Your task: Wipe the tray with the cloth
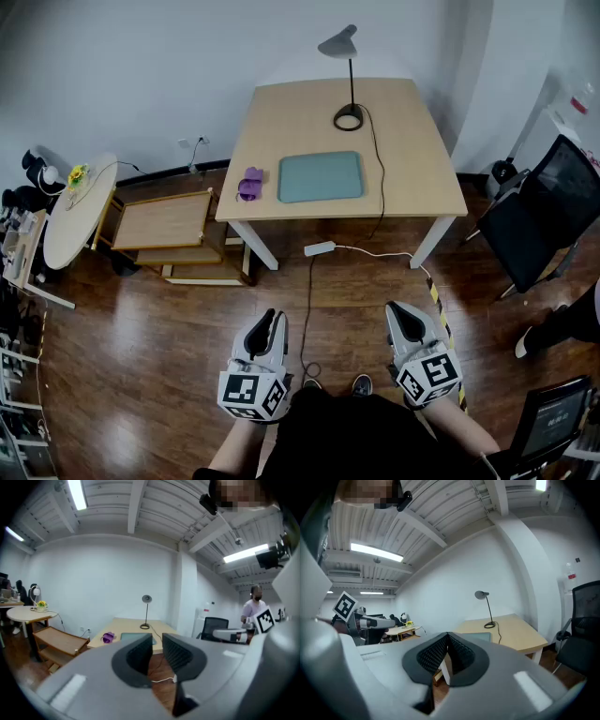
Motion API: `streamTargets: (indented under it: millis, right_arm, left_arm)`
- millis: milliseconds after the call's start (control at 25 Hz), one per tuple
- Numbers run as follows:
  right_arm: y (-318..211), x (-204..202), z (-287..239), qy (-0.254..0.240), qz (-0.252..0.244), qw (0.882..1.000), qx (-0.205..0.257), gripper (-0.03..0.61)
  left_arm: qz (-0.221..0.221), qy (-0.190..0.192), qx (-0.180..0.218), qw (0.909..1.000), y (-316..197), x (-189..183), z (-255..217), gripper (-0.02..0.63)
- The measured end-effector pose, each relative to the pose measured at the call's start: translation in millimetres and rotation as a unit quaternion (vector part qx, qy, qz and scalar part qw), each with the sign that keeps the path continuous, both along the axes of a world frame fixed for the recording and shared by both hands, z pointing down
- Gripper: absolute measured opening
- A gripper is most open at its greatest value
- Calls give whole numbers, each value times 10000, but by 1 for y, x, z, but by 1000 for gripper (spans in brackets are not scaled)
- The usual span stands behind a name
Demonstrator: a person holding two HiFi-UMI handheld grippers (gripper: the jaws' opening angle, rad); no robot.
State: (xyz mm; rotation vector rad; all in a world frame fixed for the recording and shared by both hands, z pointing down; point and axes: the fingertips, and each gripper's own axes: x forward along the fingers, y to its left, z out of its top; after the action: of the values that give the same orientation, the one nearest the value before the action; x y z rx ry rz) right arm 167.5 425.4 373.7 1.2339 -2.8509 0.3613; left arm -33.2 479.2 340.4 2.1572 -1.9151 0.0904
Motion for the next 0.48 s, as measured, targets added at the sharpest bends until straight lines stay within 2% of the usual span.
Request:
streamTargets:
  millis: [200,480]
  right_arm:
    - [-38,16,12,39,186,9998,-116,5]
    - [-126,6,32,338,473,9982,-144,5]
  left_arm:
    - [-79,-269,-84,9996,-42,-27,23,110]
    - [-822,-578,-502,9937,-154,-129,65,94]
